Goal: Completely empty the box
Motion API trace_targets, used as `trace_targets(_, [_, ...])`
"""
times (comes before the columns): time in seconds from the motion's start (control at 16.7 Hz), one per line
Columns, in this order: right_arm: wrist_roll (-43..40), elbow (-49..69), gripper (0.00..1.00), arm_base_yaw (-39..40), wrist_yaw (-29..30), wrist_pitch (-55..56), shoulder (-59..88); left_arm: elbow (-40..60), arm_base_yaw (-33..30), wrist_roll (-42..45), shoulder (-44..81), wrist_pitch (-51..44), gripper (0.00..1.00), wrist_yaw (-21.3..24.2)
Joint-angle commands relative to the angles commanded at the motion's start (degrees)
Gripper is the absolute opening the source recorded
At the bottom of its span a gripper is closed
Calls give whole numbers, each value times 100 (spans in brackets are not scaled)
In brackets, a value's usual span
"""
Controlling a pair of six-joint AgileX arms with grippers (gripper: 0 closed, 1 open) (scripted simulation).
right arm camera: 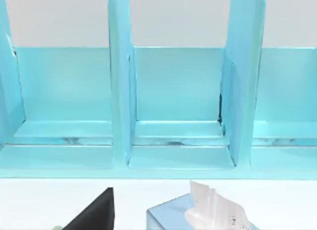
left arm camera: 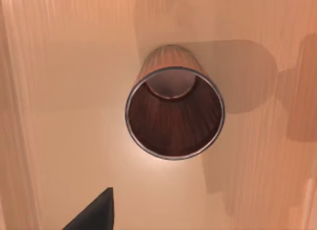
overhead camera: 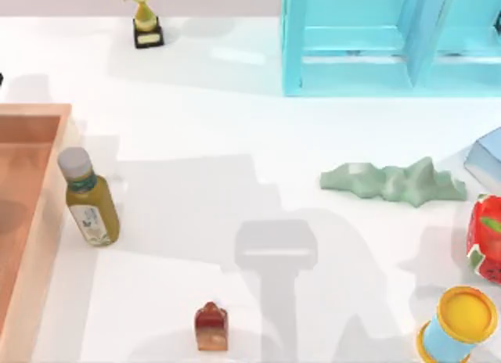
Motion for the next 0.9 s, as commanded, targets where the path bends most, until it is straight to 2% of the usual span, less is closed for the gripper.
trace_targets(0.24, [0,0,100,0,0,0,0,-313,12,-3,66,335,100,8])
trace_targets(0.72, [0,0,100,0,0,0,0,-1710,83,52,343,2003,100,-5])
trace_targets(0.9, [0,0,100,0,0,0,0,-1844,47,33,364,2161,100,9])
